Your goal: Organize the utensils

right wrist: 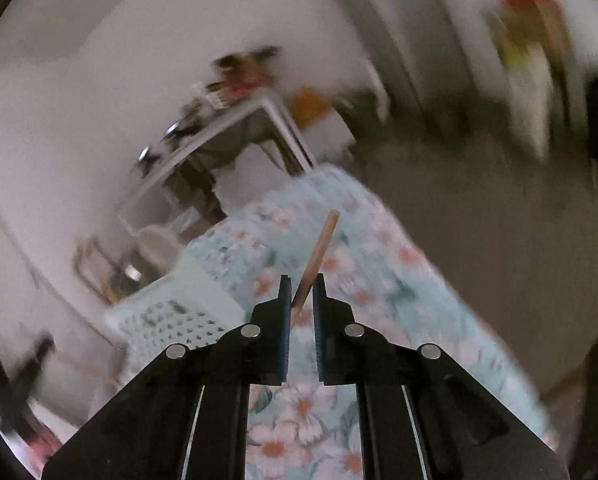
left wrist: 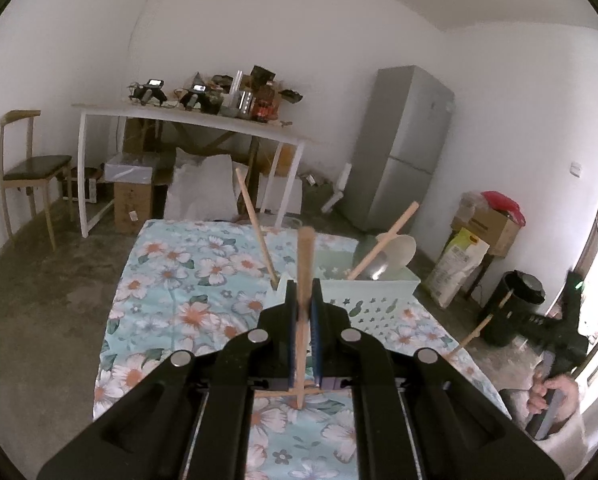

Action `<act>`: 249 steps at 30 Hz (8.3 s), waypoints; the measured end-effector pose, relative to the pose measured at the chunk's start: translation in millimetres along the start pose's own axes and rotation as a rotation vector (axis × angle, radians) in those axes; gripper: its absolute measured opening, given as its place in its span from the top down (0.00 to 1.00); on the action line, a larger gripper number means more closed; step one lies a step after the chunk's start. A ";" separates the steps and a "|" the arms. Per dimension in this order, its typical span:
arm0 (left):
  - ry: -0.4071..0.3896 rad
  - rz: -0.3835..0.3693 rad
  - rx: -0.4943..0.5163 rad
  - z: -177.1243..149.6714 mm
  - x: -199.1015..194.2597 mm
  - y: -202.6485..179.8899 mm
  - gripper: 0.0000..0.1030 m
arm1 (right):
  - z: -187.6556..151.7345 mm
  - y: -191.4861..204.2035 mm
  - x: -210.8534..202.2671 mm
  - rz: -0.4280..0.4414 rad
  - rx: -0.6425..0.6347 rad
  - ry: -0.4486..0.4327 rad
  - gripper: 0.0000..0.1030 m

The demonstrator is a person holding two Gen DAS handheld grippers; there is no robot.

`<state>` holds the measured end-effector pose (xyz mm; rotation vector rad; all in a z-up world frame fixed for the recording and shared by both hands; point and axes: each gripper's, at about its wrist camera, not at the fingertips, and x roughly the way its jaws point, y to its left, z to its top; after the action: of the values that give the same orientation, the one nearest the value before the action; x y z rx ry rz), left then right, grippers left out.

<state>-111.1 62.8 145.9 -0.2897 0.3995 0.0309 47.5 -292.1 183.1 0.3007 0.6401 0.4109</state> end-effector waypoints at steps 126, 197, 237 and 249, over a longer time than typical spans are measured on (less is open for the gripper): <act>-0.071 0.100 -0.063 29.2 -57.9 36.6 0.93 | -87.0 6.7 121.1 0.381 0.298 0.543 0.64; -0.100 0.115 -0.227 5.9 -68.3 63.3 0.95 | -78.1 -4.2 67.5 0.386 0.380 0.463 0.59; -0.098 0.082 -0.138 -8.1 -58.1 37.8 0.95 | -57.4 99.5 4.6 0.107 -0.256 -0.046 0.95; -0.121 0.041 -0.063 18.7 -53.7 22.6 0.95 | -58.3 104.9 26.6 0.145 -0.254 0.034 0.95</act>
<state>-155.4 91.2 177.1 -0.3404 0.2842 0.1009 1.2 -179.5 166.2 0.0979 0.5938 0.6318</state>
